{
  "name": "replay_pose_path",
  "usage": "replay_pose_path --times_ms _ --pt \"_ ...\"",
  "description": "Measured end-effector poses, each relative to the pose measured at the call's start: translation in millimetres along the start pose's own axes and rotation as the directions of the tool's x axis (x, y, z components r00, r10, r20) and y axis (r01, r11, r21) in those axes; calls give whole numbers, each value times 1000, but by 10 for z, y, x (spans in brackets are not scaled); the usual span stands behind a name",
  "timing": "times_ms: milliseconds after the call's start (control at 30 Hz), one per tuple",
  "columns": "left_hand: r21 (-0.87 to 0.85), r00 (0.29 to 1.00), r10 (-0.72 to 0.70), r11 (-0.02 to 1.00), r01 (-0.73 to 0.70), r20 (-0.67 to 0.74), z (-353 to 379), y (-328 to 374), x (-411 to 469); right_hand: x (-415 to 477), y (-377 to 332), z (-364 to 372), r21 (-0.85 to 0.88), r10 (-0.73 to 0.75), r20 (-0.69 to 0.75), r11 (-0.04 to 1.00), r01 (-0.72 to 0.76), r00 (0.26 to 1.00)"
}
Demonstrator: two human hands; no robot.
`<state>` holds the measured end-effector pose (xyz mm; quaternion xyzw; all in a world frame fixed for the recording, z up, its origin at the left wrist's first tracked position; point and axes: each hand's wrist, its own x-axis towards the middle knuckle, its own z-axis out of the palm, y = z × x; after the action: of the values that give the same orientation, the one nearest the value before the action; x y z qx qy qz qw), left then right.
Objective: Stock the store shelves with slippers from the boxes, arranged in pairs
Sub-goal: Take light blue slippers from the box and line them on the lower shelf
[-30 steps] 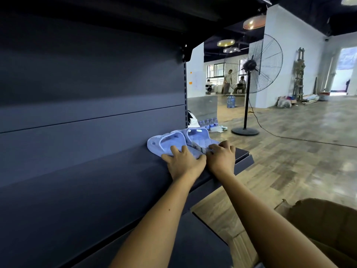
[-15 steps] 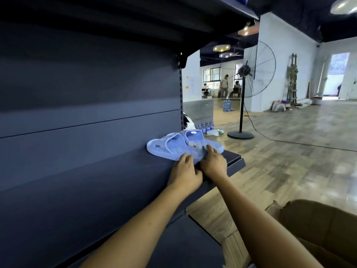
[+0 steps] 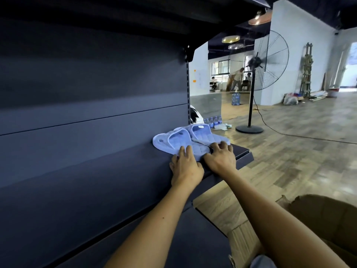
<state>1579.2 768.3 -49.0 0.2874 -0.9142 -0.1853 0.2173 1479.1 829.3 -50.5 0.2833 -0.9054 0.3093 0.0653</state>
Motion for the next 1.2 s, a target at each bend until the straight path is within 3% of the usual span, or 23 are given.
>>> replay_pose_path --times_ms 133,233,367,433,500,600,700,767,933,1000,1067,1200 --pt "40 999 17 999 -19 41 -2 30 -34 -60 102 -111 8 -78 129 997 77 989" --pt "59 997 39 997 -43 68 -15 51 -31 -159 96 -217 108 -120 218 989 98 969" --pt "117 991 117 985 -124 66 -1 60 -30 -513 188 -397 144 -266 144 959 246 953" --pt "202 979 194 959 -201 53 4 62 -42 -821 414 -501 170 -276 164 954 249 947" --pt "301 965 250 917 -262 78 3 88 -78 -1181 748 -596 132 -228 240 971 201 944" --pt "422 930 332 830 -366 155 148 243 -341 -1686 1260 -733 59 -24 353 998 4 935" --pt "224 832 512 804 -551 212 605 533 -932 -2001 1625 -811 -29 116 384 993 -113 916" --pt "48 766 556 799 -600 323 967 777 -1382 -2192 1803 -871 -100 188 412 982 -160 892" --pt "-118 622 415 879 -461 664 1565 1165 -2201 -2710 2172 -958 -281 326 483 937 -209 812" --pt "-61 551 369 866 -497 749 1708 1164 -2424 -2974 2384 -818 -298 394 471 913 -278 789" --pt "11 517 363 810 -586 775 1784 1127 -2502 -3196 2555 -699 -203 440 431 898 -391 787" --pt "-16 494 355 824 -566 793 1822 1033 -2482 -3238 2751 -607 -90 534 366 836 -542 762"
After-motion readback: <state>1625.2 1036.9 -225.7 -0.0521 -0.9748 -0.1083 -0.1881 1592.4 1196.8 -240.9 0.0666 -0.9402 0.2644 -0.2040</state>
